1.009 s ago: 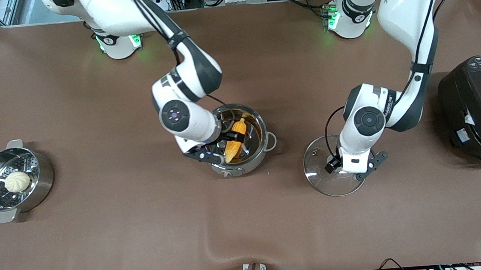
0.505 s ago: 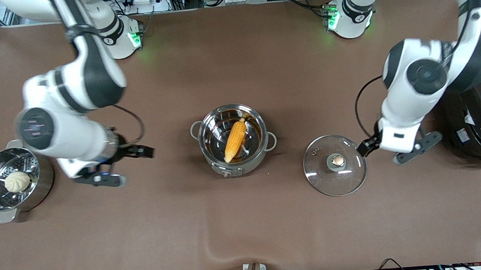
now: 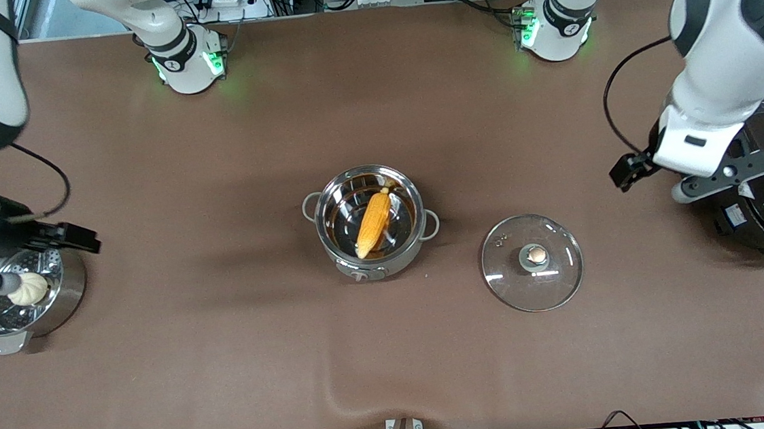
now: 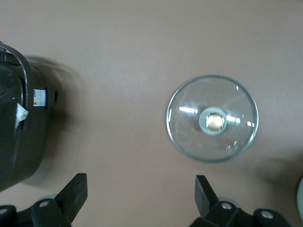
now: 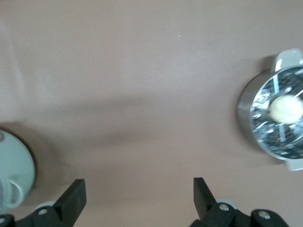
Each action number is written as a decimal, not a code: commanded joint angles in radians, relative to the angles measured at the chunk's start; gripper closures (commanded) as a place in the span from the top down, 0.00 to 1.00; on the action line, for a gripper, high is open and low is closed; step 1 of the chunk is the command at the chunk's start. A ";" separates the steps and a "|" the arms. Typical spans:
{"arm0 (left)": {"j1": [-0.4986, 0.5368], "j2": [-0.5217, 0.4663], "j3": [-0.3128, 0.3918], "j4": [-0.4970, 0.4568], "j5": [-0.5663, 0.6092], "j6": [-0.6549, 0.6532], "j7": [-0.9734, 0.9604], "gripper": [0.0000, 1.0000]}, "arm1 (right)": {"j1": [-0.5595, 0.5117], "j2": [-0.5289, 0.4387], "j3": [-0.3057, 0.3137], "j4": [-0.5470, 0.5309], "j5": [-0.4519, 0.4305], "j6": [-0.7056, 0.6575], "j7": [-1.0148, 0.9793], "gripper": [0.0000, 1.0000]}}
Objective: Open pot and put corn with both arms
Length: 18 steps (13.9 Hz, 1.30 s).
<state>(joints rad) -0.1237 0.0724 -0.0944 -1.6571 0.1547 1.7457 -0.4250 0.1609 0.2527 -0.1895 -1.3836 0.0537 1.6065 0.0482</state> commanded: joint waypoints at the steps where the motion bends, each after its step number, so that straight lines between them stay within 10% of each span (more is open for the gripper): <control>1: 0.033 -0.054 0.010 0.032 -0.059 -0.090 0.191 1.00 | -0.047 -0.061 0.022 -0.035 -0.028 -0.037 -0.060 1.00; 8: 0.049 -0.118 0.041 0.129 -0.135 -0.290 0.469 1.00 | -0.049 -0.295 0.024 -0.245 -0.094 0.015 -0.067 1.00; 18: 0.059 -0.111 0.047 0.152 -0.164 -0.316 0.520 1.00 | -0.073 -0.263 0.025 -0.192 -0.081 -0.030 -0.128 1.00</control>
<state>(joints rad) -0.0760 -0.0445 -0.0473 -1.5256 0.0142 1.4524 0.0760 0.1000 -0.0192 -0.1813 -1.5858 -0.0225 1.5876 -0.0670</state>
